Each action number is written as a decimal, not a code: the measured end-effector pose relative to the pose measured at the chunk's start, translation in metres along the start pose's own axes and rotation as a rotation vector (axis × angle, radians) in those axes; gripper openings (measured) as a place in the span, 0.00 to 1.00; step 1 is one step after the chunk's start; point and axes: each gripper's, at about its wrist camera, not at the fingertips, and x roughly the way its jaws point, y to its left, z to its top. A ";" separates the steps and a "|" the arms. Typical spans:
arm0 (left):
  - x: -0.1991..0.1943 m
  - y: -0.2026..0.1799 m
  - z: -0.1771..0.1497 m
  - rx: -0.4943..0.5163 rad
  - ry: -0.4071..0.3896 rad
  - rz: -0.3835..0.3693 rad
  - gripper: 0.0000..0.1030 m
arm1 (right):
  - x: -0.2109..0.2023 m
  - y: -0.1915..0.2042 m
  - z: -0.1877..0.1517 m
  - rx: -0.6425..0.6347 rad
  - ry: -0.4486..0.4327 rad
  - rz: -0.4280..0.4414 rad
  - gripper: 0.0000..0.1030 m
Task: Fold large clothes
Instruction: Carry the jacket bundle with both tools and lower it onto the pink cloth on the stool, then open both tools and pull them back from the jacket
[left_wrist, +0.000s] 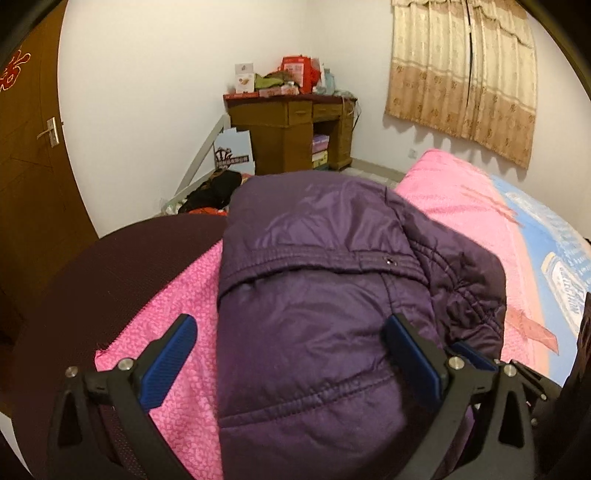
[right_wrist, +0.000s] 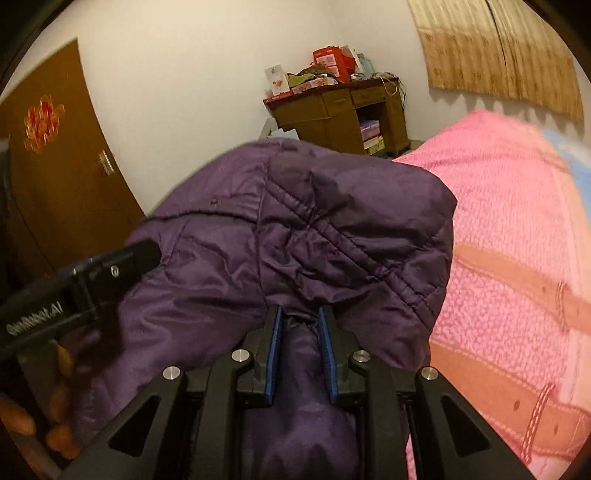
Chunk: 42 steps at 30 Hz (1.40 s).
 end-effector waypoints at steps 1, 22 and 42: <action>-0.002 -0.002 0.001 0.007 -0.001 0.007 1.00 | 0.002 0.000 0.000 0.002 -0.002 -0.004 0.20; -0.104 -0.004 -0.037 0.097 -0.144 0.021 1.00 | -0.167 0.027 -0.041 0.078 -0.248 -0.178 0.67; -0.226 0.000 -0.062 0.152 -0.371 -0.036 1.00 | -0.328 0.097 -0.073 0.044 -0.477 -0.338 0.76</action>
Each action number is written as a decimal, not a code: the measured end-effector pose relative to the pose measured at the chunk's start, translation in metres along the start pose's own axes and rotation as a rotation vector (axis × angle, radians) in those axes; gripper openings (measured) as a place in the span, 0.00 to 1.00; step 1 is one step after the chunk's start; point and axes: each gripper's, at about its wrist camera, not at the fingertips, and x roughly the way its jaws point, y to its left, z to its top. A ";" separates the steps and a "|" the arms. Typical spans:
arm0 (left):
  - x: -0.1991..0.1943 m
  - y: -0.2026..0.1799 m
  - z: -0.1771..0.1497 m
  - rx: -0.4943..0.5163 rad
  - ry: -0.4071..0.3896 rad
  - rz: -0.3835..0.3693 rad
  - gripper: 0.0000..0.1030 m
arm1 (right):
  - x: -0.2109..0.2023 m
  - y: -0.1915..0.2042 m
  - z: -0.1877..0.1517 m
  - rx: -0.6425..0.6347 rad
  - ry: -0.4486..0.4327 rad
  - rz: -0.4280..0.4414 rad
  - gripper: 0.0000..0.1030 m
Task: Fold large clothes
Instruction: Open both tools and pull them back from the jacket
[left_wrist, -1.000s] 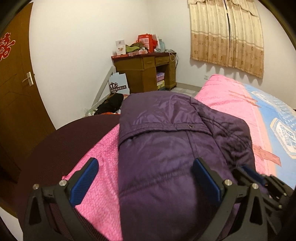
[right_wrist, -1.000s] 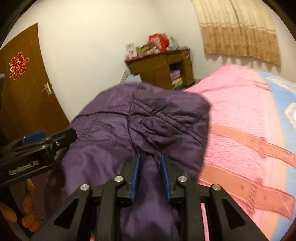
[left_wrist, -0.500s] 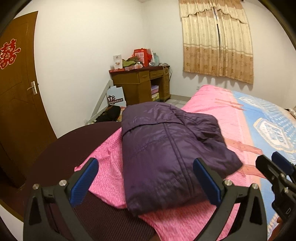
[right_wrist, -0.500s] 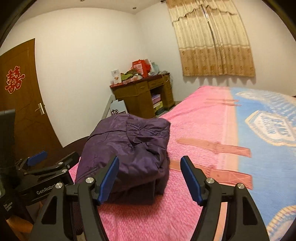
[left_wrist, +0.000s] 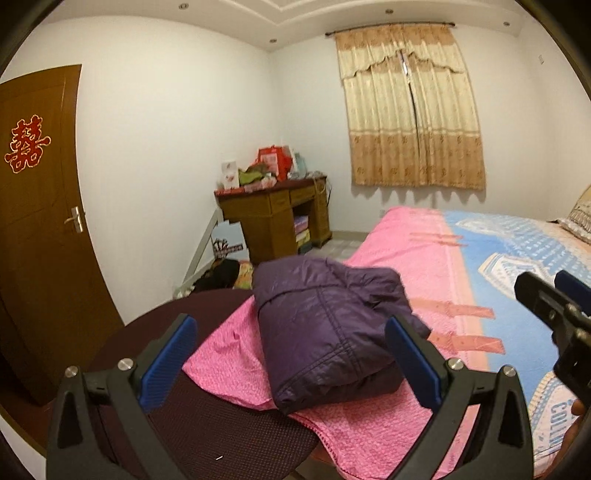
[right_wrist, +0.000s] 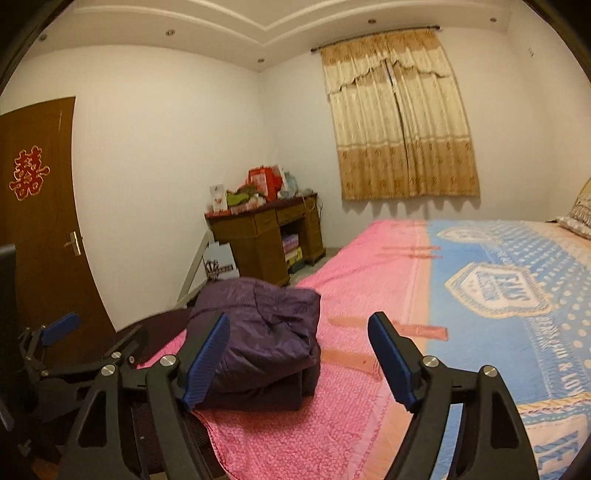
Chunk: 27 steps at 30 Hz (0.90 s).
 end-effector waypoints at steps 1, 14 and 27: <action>-0.005 -0.001 0.002 -0.004 -0.012 -0.006 1.00 | -0.006 0.000 0.004 -0.002 -0.016 -0.004 0.76; -0.032 -0.008 0.002 -0.026 -0.059 0.002 1.00 | -0.054 -0.006 0.025 0.036 -0.134 -0.026 0.82; -0.035 -0.002 0.002 -0.038 -0.057 0.024 1.00 | -0.043 0.001 0.018 0.026 -0.079 -0.011 0.82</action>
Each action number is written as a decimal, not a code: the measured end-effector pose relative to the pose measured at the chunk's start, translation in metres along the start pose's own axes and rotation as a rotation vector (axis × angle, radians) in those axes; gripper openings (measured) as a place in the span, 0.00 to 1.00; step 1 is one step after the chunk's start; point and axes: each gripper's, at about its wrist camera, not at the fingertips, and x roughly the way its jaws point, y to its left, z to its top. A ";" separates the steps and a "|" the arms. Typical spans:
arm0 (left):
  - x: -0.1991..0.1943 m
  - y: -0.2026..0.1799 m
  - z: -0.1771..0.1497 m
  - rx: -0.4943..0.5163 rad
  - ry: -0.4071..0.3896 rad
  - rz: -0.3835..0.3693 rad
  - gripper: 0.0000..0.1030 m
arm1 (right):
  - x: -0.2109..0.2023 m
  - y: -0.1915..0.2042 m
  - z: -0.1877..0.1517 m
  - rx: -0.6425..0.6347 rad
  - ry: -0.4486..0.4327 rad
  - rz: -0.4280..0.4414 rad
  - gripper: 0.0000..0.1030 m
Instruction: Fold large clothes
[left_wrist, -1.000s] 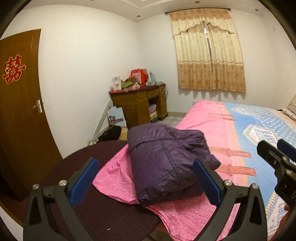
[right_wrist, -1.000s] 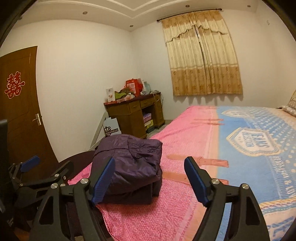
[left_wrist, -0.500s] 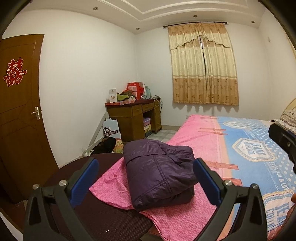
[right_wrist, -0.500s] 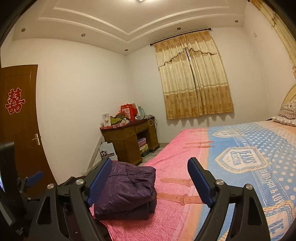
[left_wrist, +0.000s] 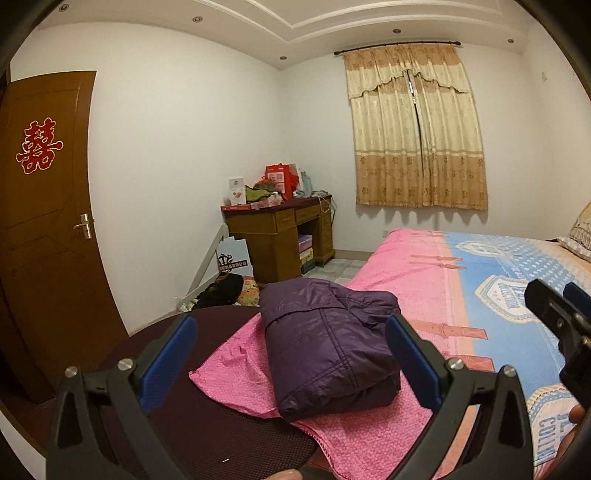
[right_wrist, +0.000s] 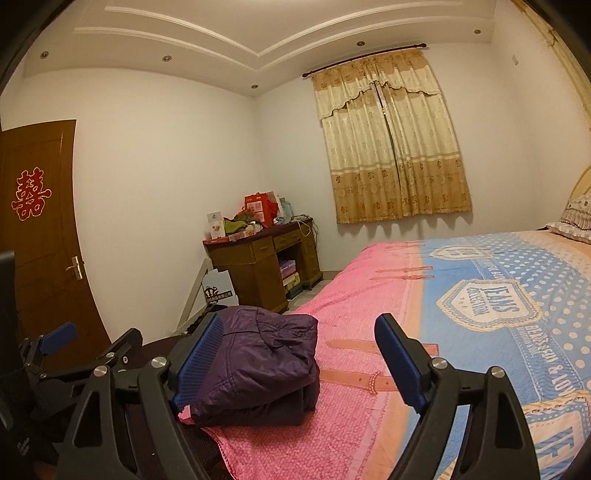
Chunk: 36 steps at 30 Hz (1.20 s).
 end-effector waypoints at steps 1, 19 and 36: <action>-0.001 0.000 0.000 0.001 -0.001 0.000 1.00 | 0.001 0.001 0.000 -0.003 0.002 0.000 0.82; 0.002 0.003 0.003 0.005 0.010 -0.004 1.00 | 0.007 0.001 -0.005 0.009 0.025 0.013 0.82; 0.005 0.004 0.003 0.009 0.015 0.000 1.00 | 0.008 0.002 -0.007 0.014 0.031 0.011 0.82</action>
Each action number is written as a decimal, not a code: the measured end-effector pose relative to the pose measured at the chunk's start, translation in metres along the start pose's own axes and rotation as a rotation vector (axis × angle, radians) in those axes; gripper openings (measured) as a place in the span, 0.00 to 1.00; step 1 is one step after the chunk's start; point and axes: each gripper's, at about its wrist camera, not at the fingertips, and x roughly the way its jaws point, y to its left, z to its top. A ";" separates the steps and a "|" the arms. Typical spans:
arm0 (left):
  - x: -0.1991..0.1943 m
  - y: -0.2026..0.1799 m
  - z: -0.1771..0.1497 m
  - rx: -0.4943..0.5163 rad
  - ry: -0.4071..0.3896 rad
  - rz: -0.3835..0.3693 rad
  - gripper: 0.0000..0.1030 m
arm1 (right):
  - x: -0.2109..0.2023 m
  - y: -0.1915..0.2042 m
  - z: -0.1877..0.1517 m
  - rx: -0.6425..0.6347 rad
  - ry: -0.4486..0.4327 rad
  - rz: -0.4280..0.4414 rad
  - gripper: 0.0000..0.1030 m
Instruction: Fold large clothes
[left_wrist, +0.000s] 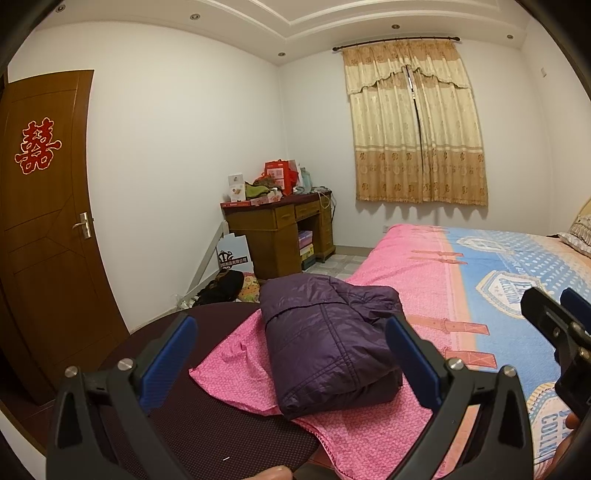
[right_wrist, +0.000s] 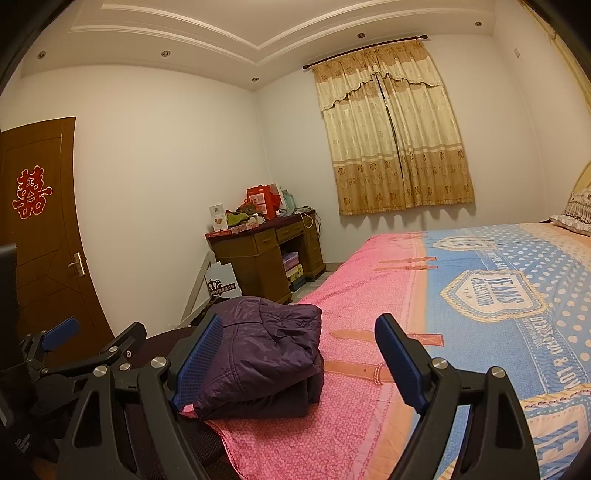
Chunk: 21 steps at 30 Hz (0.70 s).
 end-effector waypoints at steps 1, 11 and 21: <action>0.000 0.001 0.000 -0.001 0.000 0.001 1.00 | 0.000 0.000 0.000 0.000 0.000 0.000 0.82; 0.003 -0.002 -0.003 0.002 0.010 0.002 1.00 | 0.002 -0.001 -0.001 0.001 0.006 -0.001 0.82; 0.006 -0.003 -0.005 0.002 0.020 0.000 1.00 | 0.008 -0.005 -0.006 0.011 0.016 -0.009 0.82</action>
